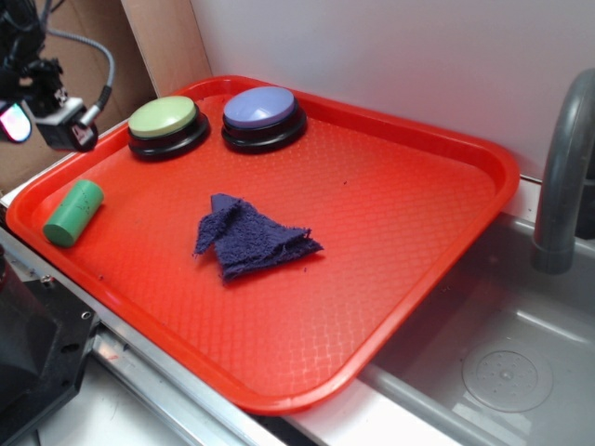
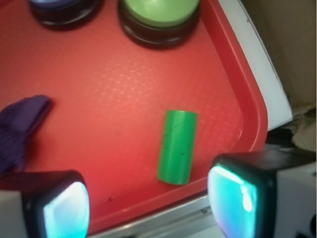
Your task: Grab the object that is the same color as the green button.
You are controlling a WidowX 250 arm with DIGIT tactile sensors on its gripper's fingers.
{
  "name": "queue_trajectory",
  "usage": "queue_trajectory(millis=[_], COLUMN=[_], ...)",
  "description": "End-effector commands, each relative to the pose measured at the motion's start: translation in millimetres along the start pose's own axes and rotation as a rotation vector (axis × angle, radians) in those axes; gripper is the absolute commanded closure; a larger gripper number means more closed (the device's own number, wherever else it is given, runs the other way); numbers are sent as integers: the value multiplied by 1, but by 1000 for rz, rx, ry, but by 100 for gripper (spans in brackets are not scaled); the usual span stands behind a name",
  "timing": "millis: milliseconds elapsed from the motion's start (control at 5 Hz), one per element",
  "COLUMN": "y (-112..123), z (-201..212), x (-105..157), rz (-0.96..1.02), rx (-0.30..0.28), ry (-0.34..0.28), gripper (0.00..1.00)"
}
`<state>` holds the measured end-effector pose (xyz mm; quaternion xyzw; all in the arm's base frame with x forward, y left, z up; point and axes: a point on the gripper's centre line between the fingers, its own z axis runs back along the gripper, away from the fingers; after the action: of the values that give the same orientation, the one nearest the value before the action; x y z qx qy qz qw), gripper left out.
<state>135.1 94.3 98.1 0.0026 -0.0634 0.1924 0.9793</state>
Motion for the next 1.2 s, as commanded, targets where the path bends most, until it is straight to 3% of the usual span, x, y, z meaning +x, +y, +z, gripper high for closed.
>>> queue_trajectory(millis=[0, 400, 600, 800, 1000], y=[25, 33, 30, 28, 27], z=[-43, -70, -77, -84, -87], x=[4, 5, 5, 6, 8], rz=[122, 155, 159, 155, 148], rx=[51, 70, 72, 67, 65], ry=[-32, -8, -8, 7, 11], gripper=[0, 0, 61, 100, 100])
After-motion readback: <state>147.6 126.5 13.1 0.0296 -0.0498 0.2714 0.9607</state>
